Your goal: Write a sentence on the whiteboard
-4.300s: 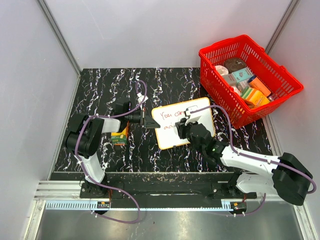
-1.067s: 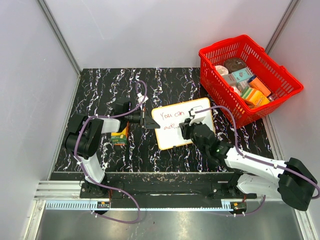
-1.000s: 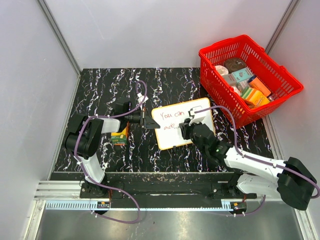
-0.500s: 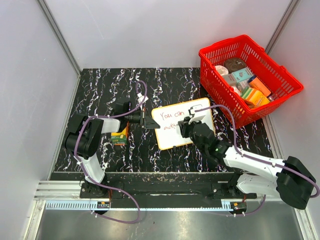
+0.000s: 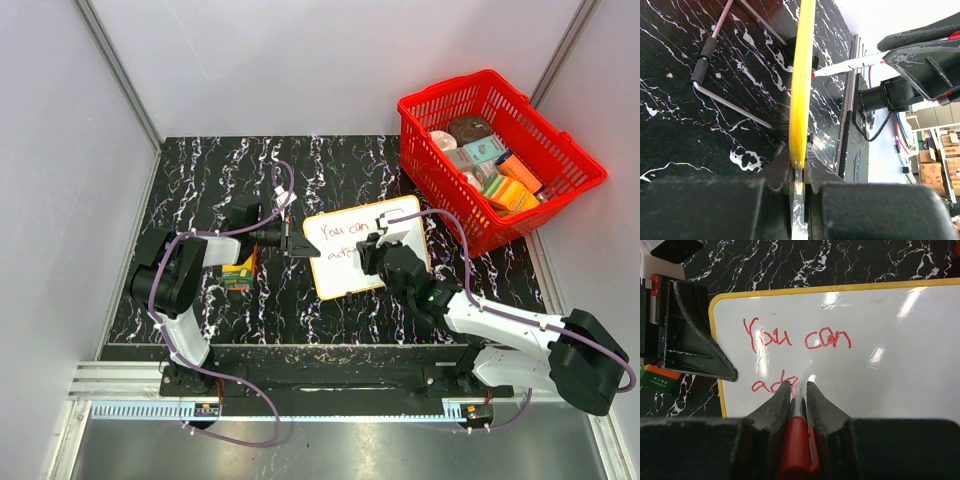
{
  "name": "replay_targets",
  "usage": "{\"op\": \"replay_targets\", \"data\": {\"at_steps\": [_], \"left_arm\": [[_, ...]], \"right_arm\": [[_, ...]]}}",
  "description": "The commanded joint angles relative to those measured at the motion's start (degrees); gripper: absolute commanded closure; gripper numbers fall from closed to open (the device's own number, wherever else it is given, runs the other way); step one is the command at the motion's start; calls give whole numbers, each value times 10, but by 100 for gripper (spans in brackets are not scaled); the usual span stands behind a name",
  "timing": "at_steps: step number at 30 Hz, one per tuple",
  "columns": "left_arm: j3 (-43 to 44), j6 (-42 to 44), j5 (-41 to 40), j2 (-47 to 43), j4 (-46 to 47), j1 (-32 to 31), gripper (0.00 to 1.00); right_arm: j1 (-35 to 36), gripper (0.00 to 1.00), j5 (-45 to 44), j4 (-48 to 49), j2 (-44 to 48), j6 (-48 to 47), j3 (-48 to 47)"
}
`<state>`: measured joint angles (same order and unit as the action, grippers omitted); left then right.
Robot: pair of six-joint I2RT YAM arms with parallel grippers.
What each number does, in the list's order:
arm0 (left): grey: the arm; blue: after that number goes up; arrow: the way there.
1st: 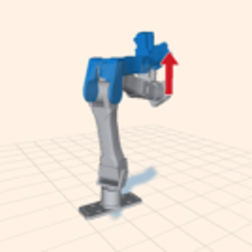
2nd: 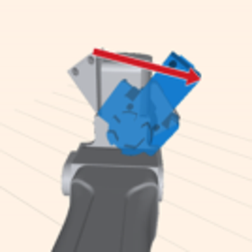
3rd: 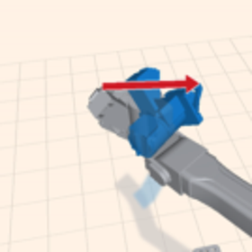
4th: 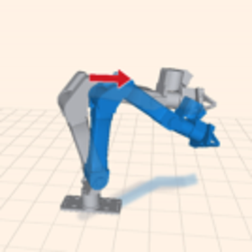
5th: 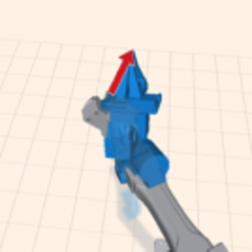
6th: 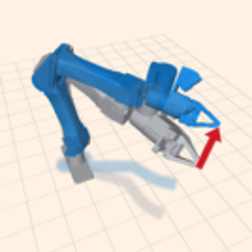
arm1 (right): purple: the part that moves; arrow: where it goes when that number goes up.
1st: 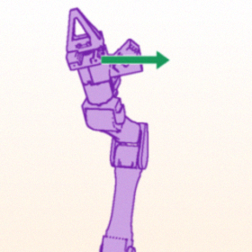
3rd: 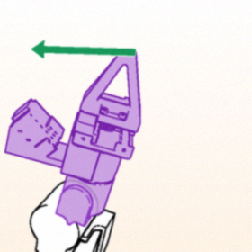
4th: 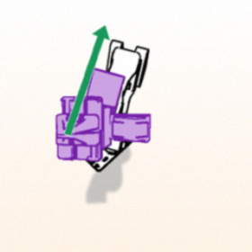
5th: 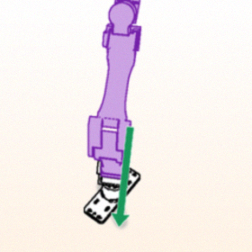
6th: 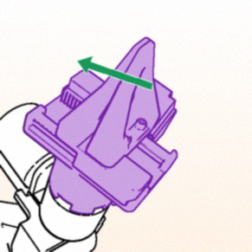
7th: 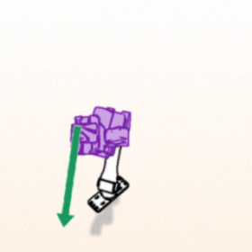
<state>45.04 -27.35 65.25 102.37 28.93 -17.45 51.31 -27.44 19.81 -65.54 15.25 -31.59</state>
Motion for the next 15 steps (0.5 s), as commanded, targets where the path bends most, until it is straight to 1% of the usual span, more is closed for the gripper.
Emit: {"op": "replay_targets", "data": {"at_steps": [1, 15], "left_arm": [[14, 14, 19, -20, -5, -8, 100], [15, 16, 19, -21, -10, -9, 100]], "right_arm": [[-9, 100, -36, 1, 8, -10, -21], [-19, 100, -47, -5, 9, -7, -28]]}}
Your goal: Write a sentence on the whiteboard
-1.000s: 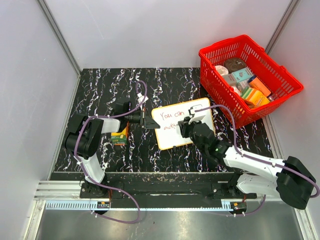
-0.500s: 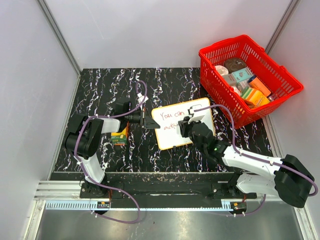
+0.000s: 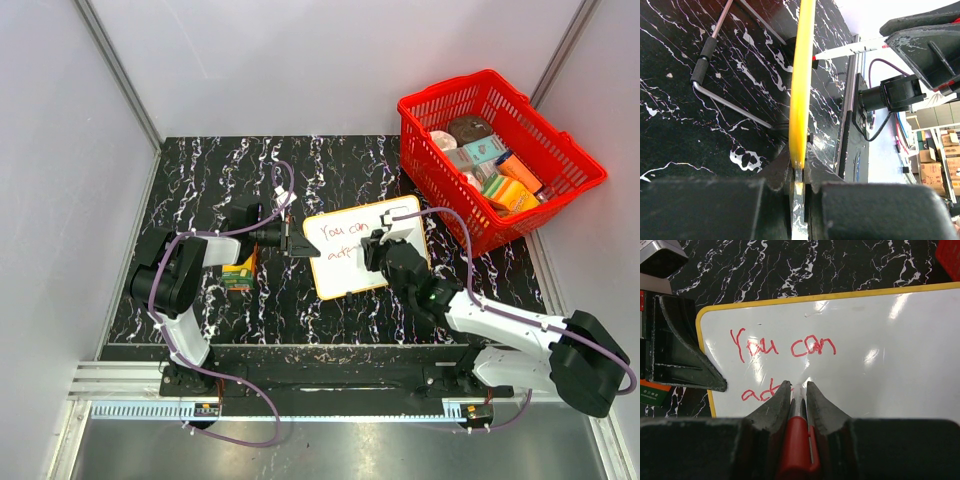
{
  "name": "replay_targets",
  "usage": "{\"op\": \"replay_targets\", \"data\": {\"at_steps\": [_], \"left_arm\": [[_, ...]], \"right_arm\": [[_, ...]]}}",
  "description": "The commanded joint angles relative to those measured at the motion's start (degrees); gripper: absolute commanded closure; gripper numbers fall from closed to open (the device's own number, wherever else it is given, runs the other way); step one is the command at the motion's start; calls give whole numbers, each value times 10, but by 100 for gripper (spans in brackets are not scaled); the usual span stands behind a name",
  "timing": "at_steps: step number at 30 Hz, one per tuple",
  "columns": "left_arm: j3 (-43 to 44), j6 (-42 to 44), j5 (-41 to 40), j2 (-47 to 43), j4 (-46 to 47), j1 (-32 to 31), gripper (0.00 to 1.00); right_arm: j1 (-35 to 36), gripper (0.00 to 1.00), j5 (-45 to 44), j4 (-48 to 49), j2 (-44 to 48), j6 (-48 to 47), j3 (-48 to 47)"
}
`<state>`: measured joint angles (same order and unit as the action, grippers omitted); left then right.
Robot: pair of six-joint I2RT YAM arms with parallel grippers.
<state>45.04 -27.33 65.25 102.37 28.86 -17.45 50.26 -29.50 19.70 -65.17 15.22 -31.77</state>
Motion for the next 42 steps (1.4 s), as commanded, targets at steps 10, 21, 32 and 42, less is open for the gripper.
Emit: {"op": "replay_targets", "data": {"at_steps": [10, 21, 32, 42], "left_arm": [[14, 16, 20, -21, -8, -9, 100], [15, 18, 20, -21, -10, -9, 100], [16, 19, 20, -20, -14, -9, 100], [17, 24, 17, -20, -18, -9, 100]], "right_arm": [[-9, 100, 9, 3, -9, -5, -37], [-9, 100, 39, -14, -9, 8, -25], [-9, 100, 46, -43, 18, 22, 1], [-9, 100, 17, -51, 29, 14, 1]]}}
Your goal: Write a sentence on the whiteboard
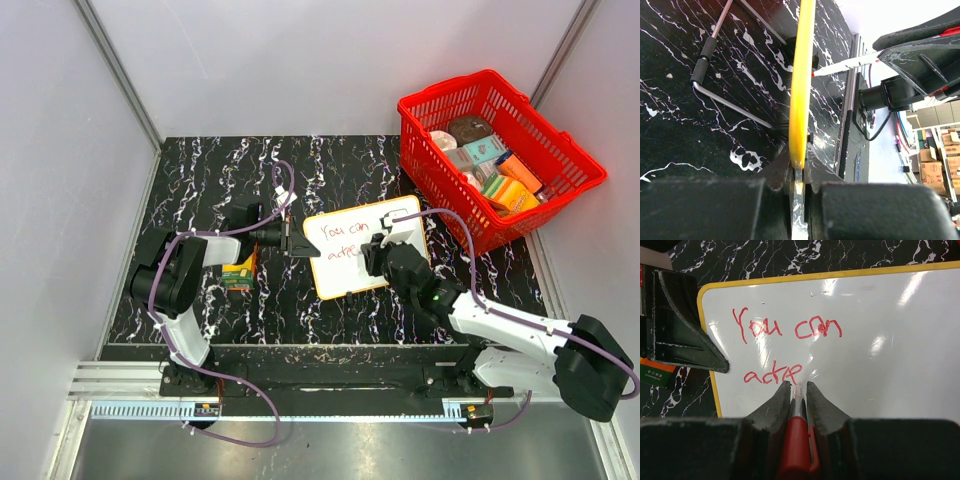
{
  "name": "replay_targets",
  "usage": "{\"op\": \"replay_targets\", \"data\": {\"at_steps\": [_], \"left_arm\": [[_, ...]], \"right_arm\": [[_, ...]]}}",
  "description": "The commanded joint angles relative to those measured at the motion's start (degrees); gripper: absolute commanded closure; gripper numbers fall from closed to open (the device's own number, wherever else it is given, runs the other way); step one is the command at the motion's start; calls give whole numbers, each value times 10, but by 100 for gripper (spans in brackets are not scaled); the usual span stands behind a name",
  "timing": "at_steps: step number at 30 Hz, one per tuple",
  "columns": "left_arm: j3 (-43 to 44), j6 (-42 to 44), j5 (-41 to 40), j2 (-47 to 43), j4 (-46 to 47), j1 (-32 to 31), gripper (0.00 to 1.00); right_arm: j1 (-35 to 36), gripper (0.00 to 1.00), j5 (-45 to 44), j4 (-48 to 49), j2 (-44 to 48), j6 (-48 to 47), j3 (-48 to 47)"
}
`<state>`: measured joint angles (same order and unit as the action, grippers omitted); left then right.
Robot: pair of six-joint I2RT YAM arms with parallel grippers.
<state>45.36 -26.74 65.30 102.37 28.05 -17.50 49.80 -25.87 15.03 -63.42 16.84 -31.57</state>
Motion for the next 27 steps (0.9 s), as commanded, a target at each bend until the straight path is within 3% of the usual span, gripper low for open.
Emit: {"op": "replay_targets", "data": {"at_steps": [1, 16, 27], "left_arm": [[13, 19, 17, -20, -10, -9, 100], [14, 21, 14, -22, -14, -9, 100], [14, 25, 11, -23, -18, -9, 100]], "right_arm": [[-4, 100, -23, -3, 13, -3, -2], [-8, 100, -34, 4, 66, -19, -16], [-36, 100, 27, -3, 92, -19, -13]]}}
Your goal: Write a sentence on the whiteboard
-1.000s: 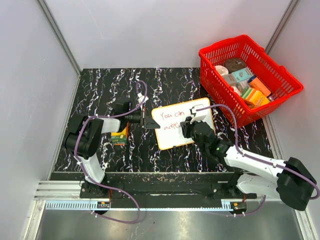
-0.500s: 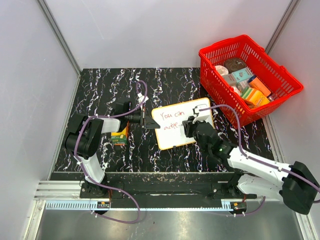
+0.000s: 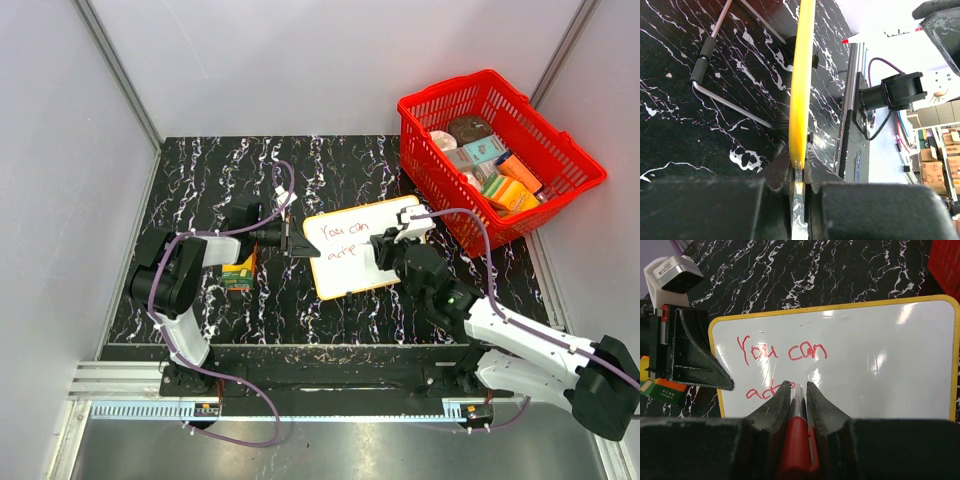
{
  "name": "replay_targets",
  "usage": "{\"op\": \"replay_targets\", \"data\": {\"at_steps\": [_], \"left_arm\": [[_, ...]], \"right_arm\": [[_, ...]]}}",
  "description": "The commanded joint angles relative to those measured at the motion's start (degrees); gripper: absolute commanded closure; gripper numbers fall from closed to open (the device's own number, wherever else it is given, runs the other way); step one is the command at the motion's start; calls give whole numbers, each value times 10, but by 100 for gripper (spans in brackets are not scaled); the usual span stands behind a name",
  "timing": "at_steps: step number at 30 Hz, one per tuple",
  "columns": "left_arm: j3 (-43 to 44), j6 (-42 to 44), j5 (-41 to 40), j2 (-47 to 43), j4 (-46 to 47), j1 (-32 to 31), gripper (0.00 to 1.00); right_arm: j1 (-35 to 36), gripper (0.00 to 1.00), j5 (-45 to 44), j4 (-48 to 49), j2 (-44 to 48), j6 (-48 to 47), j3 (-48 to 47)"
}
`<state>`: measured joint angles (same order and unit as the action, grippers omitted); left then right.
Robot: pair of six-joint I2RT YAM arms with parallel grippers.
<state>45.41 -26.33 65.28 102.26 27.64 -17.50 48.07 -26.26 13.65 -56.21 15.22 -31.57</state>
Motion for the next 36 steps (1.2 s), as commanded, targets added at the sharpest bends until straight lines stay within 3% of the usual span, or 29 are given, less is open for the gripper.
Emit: {"op": "replay_targets", "data": {"at_steps": [1, 14, 36], "left_arm": [[13, 22, 12, -23, -14, -9, 100], [13, 26, 7, -27, -20, -9, 100], [15, 32, 2, -22, -28, -9, 100]], "right_arm": [[-24, 100, 38, 9, 23, 1, -12], [-105, 100, 161, -8, 58, 31, -2], [-119, 100, 184, 1, 65, 25, 11]]}}
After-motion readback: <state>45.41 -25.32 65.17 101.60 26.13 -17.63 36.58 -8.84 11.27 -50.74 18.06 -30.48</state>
